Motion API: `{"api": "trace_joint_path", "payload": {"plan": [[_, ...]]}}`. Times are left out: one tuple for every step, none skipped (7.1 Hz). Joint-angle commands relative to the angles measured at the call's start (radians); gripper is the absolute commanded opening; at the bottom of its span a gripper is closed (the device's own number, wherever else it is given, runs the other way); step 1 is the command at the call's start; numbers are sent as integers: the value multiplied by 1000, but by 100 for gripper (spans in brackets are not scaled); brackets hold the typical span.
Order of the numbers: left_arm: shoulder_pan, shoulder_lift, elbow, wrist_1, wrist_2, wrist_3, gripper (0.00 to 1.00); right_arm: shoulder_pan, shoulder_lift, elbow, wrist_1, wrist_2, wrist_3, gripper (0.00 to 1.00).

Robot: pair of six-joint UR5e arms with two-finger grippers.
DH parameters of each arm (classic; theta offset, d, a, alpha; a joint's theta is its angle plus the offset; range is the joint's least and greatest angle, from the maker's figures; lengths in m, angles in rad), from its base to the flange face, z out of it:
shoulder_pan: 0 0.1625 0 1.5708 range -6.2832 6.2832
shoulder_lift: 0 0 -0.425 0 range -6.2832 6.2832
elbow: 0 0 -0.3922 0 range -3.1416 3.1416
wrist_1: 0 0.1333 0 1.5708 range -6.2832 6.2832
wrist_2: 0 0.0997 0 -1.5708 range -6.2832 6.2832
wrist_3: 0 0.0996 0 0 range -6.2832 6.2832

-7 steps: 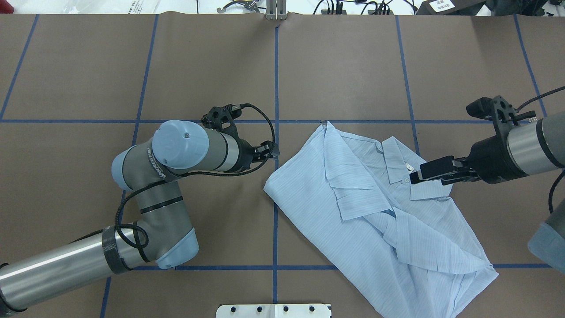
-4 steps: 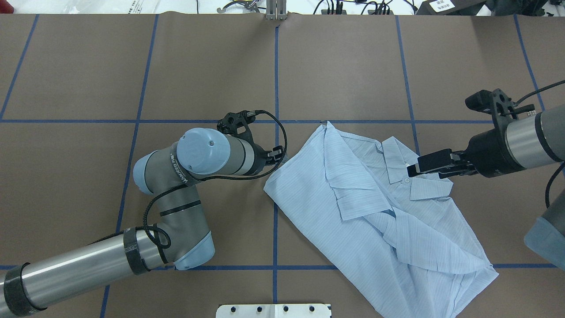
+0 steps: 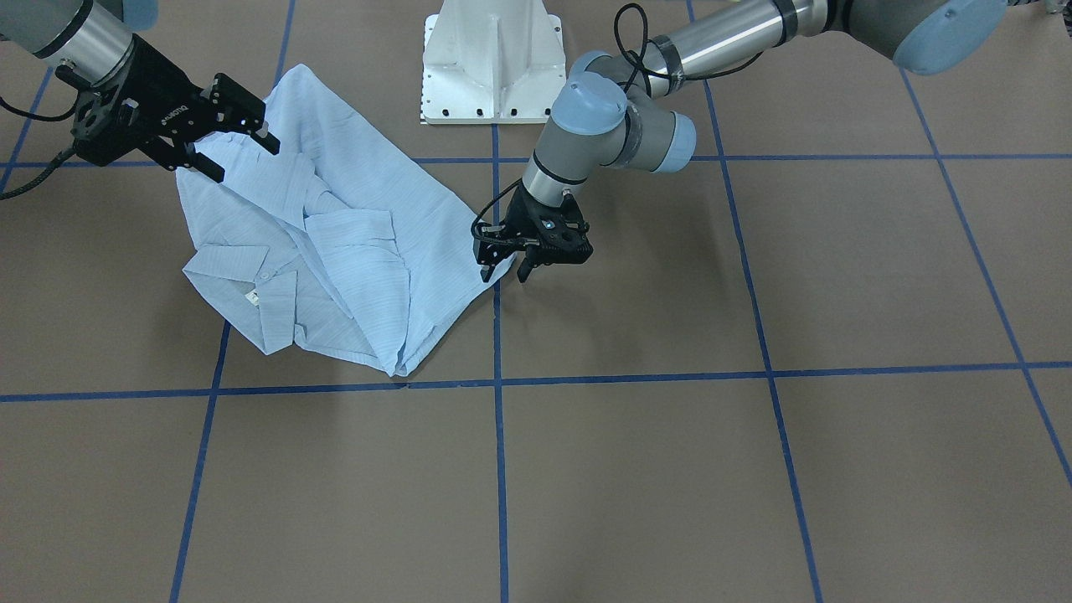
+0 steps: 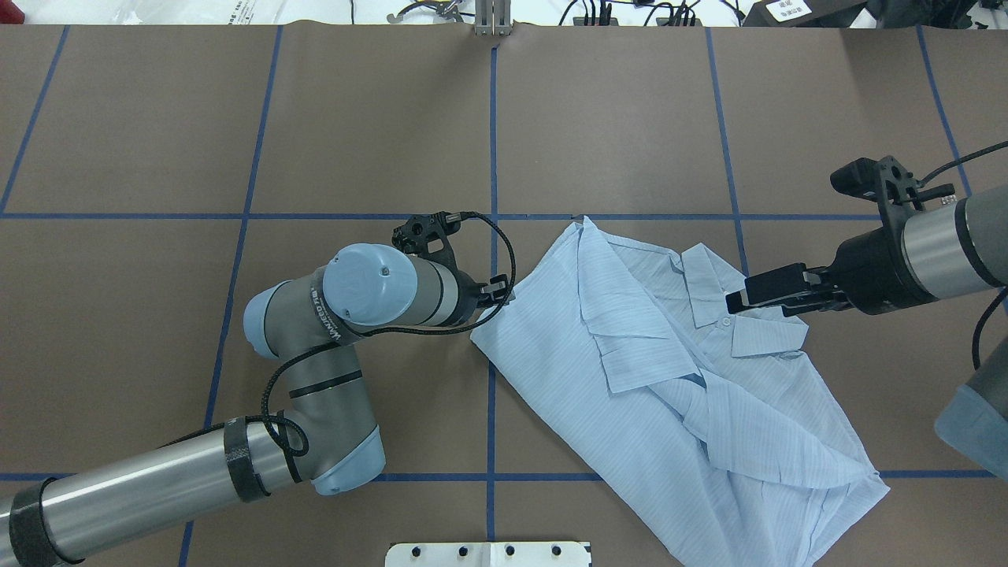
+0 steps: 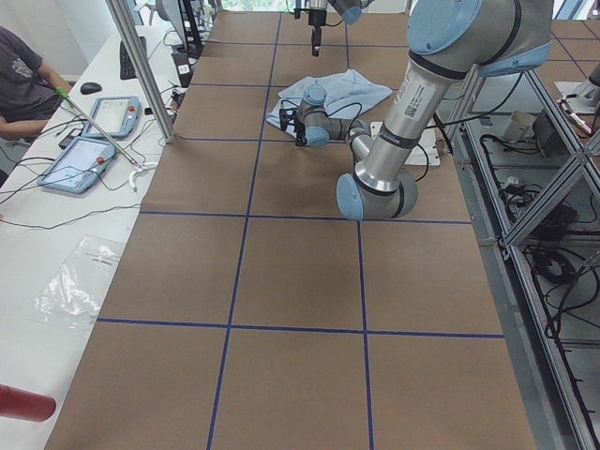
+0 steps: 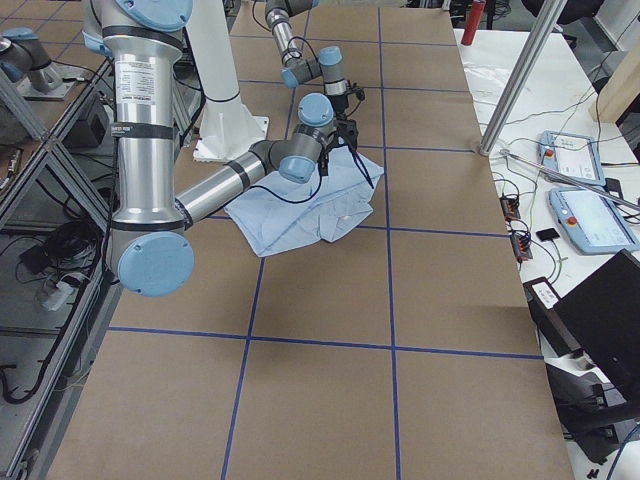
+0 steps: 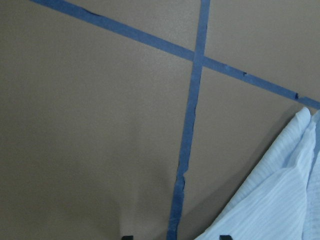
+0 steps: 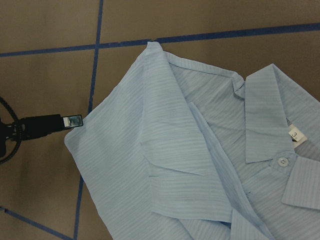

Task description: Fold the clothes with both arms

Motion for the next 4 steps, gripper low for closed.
{"api": "trace_joint_path", "payload": {"plan": [[1,12,-16,4,-3,0,65,2,-1,-1,0,0,0,100],[1,12,-21,5,-1,0,65,2,-1,-3,0,0,0,100],[2,21,-22,5,-1,0,61,2,0,-3,0,0,0,100],[4,23,-24,5,-1,0,56,2,0,-3,1,0,0,100]]}}
